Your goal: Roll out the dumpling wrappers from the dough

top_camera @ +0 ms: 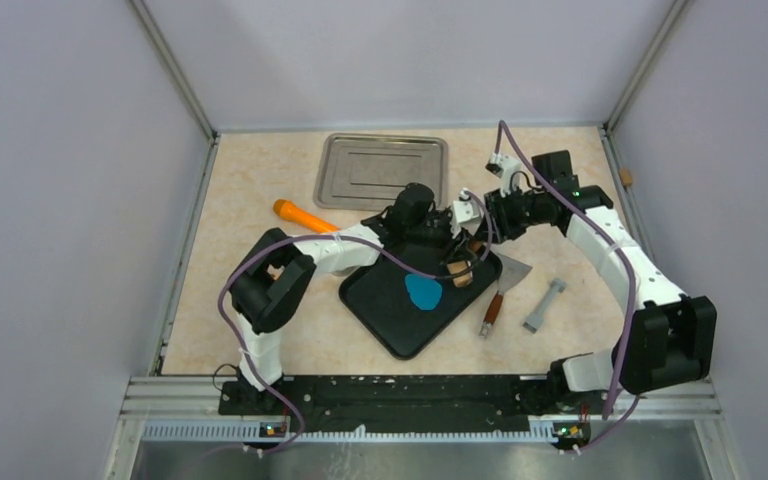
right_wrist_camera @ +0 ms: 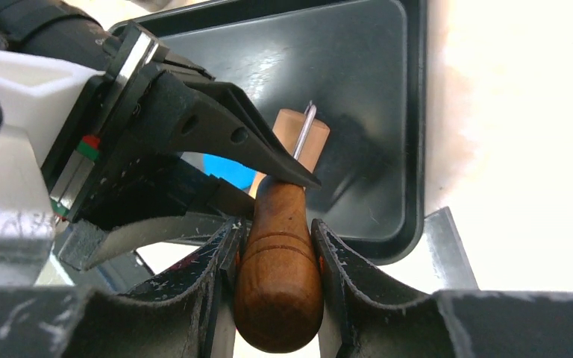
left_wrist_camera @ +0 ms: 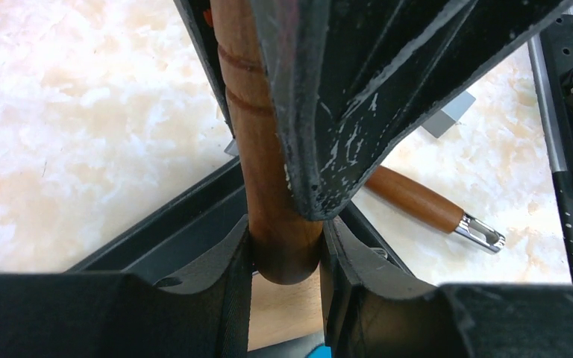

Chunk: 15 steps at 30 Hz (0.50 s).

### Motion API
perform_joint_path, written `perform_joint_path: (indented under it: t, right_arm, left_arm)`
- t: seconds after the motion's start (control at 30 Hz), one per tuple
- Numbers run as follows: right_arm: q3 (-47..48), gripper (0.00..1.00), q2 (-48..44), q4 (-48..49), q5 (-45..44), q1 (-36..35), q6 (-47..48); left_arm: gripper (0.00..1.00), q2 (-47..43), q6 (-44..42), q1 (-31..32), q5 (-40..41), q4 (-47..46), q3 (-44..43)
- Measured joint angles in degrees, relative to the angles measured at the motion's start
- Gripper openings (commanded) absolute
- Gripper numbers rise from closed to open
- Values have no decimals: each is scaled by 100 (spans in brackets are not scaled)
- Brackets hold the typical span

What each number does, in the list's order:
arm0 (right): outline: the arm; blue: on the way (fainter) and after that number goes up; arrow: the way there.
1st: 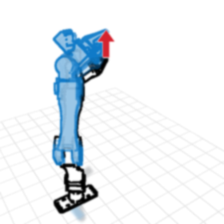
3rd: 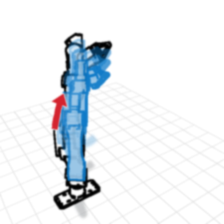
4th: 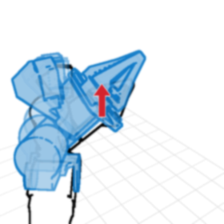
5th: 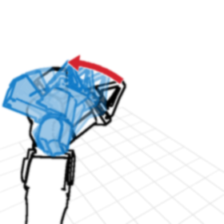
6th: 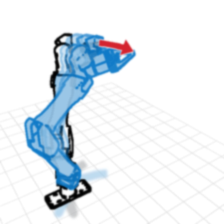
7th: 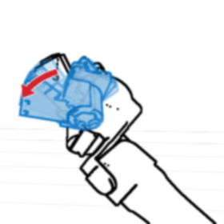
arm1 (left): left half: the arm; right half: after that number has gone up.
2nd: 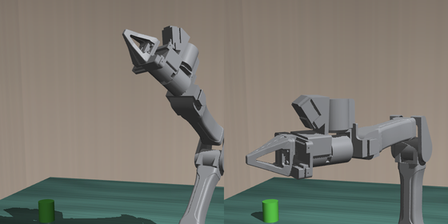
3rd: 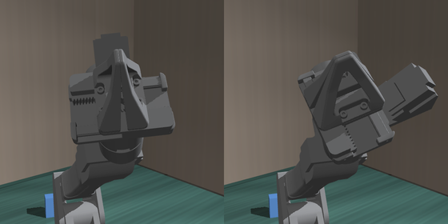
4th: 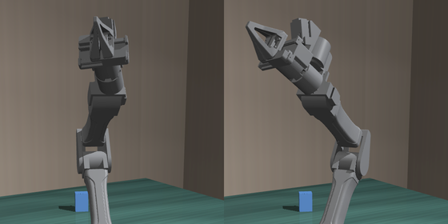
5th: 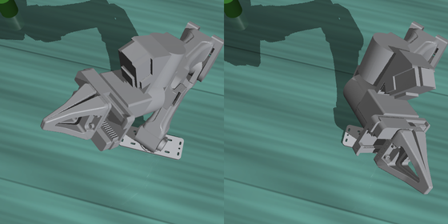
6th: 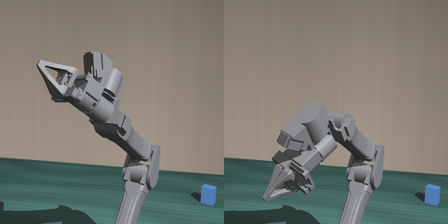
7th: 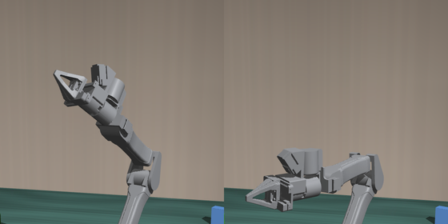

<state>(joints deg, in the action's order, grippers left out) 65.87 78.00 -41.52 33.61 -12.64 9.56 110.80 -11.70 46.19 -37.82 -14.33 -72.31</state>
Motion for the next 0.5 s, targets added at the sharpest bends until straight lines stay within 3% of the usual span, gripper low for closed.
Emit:
perform_joint_path:
  t: [0.23, 0.5]
  right_arm:
    - [52, 0, 520, 39, 680, -66, 46]
    - [11, 0, 859, 179, 793, -306, 256]
  left_arm:
    - [0, -356, -39, -90, 199, 496, 372]
    - [0, -485, -118, -122, 431, 553, 737]
